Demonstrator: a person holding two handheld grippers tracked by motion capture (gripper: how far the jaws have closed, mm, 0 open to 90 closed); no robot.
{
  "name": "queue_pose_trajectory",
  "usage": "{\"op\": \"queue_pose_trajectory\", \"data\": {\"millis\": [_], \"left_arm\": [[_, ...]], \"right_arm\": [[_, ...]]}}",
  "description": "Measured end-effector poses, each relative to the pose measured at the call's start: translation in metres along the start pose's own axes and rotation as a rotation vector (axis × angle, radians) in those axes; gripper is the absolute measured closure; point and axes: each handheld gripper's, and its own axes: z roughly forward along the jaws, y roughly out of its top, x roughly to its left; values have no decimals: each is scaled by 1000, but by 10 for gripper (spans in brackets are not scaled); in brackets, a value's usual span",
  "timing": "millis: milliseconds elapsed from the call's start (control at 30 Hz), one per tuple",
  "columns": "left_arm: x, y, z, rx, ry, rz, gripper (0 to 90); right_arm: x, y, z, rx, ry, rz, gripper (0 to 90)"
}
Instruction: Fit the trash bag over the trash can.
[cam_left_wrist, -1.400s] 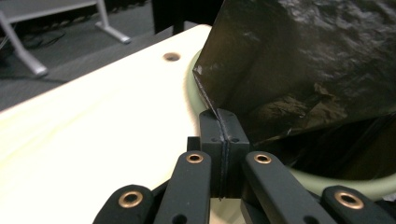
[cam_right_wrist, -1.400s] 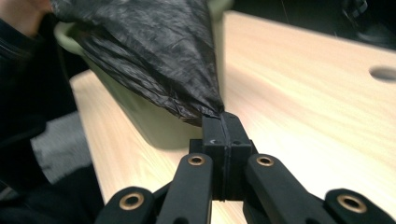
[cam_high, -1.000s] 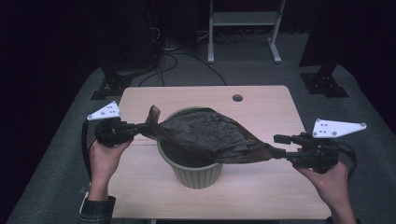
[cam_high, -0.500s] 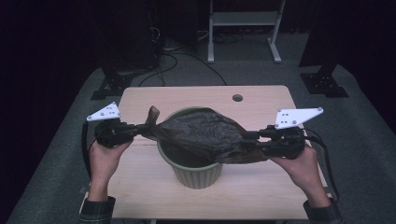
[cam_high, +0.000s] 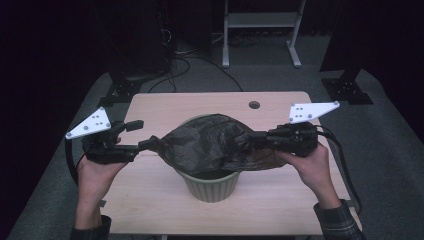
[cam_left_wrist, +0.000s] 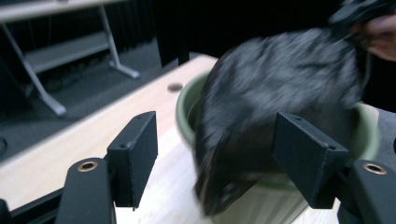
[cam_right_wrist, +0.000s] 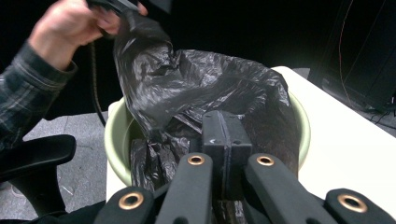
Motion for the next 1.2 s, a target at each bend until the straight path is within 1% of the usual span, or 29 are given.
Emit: {"op": "queue_pose_trajectory", "data": {"millis": [67, 133, 167, 233, 300, 333, 433, 467, 567, 633, 733, 833, 867, 933, 1000, 1067, 1100, 1167, 1200], "left_arm": [[-9, 11, 1, -14, -19, 36, 291], [-18, 20, 7, -24, -34, 67, 283], [-22, 24, 11, -23, -48, 84, 278], [-31, 30, 23, -9, -83, 112, 276], [-37, 32, 38, 11, -117, 130, 268], [-41, 31, 47, 16, -131, 134, 264], [-47, 27, 68, 52, -165, 145, 256], [-49, 26, 73, 62, -175, 150, 254], [-53, 21, 85, 85, -201, 147, 245], [-55, 19, 90, 95, -208, 147, 242], [-56, 16, 96, 114, -198, 149, 255], [-53, 13, 100, 140, -190, 157, 350], [-51, 12, 100, 143, -201, 153, 428], [-47, 11, 100, 142, -203, 139, 577], [-42, 10, 99, 144, -214, 129, 747], [-38, 11, 97, 135, -216, 116, 879], [-36, 12, 97, 128, -209, 108, 900], [-30, 15, 96, 122, -209, 90, 900], [-27, 16, 97, 114, -209, 82, 900]], "right_arm": [[-1, 3, 4, -2, -2, 4, 897], [-2, 6, 6, -7, 9, 9, 897], [-2, 7, 7, -11, 7, 7, 897], [-2, 9, 7, -22, 7, 6, 897], [-2, 12, 6, -41, 12, 11, 897], [-2, 14, 5, -48, 13, 9, 897], [-2, 18, 2, -68, 8, 13, 897], [-3, 19, 2, -69, 6, 17, 898], [-4, 22, 0, -78, -3, 22, 897], [-5, 24, -1, -87, -13, 31, 897], [-5, 26, -1, -95, -14, 38, 898], [-5, 27, 0, -94, -13, 36, 898], [-4, 28, 0, -92, -14, 36, 898], [-5, 28, 1, -85, -19, 34, 897], [-6, 27, 2, -79, -22, 36, 897], [-7, 26, 3, -77, -25, 40, 897], [-8, 26, 3, -73, -31, 39, 895], [-8, 26, 4, -71, -60, 38, 801], [-10, 26, 5, -66, -60, 50, 748]]}}
